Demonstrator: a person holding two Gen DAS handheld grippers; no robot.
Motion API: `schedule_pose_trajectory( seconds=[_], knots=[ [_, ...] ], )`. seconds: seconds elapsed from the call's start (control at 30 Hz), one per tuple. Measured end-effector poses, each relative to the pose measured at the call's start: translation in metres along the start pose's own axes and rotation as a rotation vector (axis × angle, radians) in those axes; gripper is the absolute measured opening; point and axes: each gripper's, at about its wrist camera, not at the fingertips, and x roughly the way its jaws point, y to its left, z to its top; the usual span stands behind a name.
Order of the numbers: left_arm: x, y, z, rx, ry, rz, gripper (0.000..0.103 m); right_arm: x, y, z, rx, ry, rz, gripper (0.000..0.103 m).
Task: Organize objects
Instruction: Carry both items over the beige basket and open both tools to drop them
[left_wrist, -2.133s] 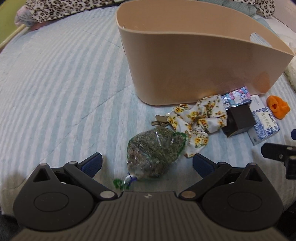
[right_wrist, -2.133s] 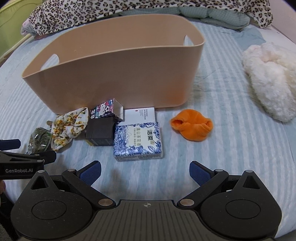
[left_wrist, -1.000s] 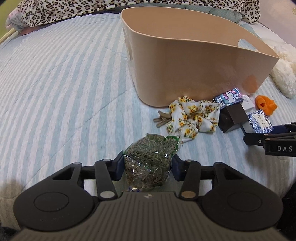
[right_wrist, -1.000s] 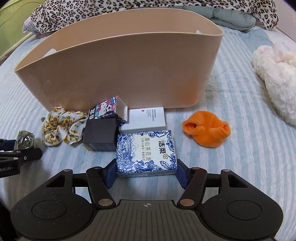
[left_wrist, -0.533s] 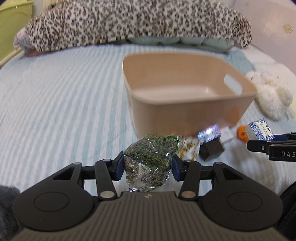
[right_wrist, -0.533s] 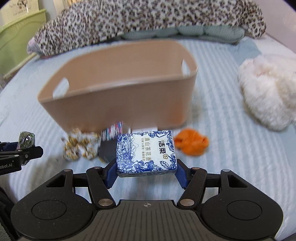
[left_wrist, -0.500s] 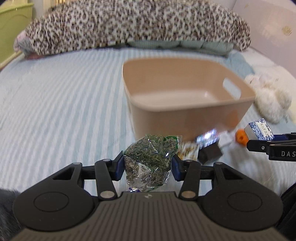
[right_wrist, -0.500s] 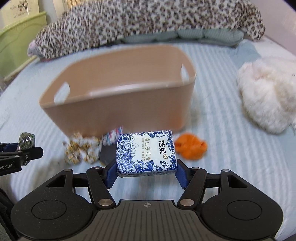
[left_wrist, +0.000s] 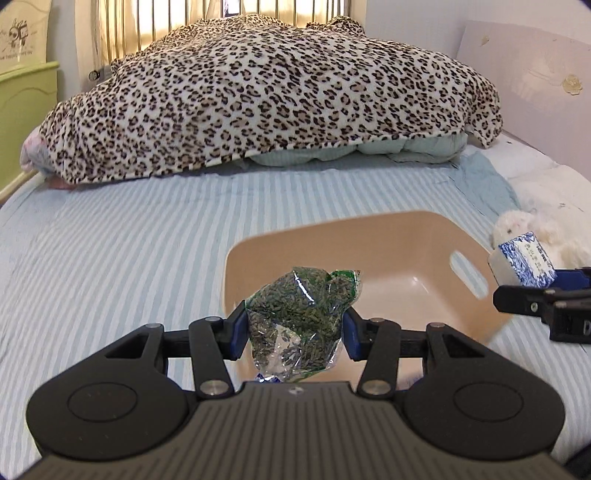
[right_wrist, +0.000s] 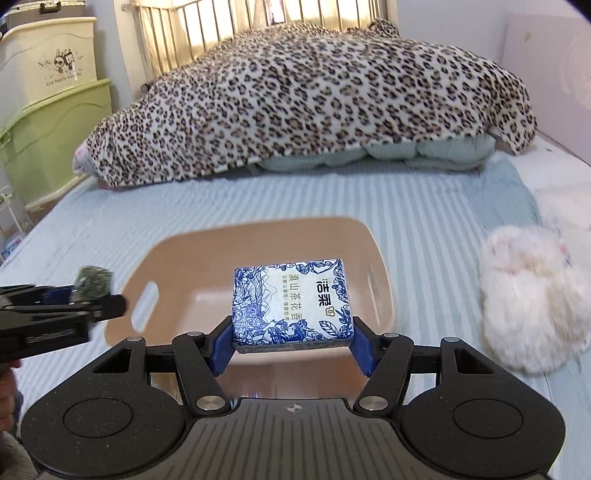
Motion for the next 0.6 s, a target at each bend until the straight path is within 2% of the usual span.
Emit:
schedule_pose_trajectory(
  seconds=[0.13,0.27,0.47,0.6],
  knots=[
    [0.026,-0.013,0.016,0.015,0.013,0.003,0.051,0.019,0.003,0.017,-0.022,-0.006,-0.002,0.061],
    [0.052,-0.029,0.019,0.052,0.052,0.011,0.051,0.047,0.002,0.024,-0.029,0.025,-0.014,0.061],
    [0.090,-0.036,0.006,0.050,0.164,0.023,0.051,0.091,-0.004,0.016,-0.039,0.115,-0.043,0.061],
    [0.097,-0.033,-0.001,0.048,0.194,0.033,0.052,0.104,-0.008,0.006,-0.044,0.153,-0.057,0.061]
  ],
)
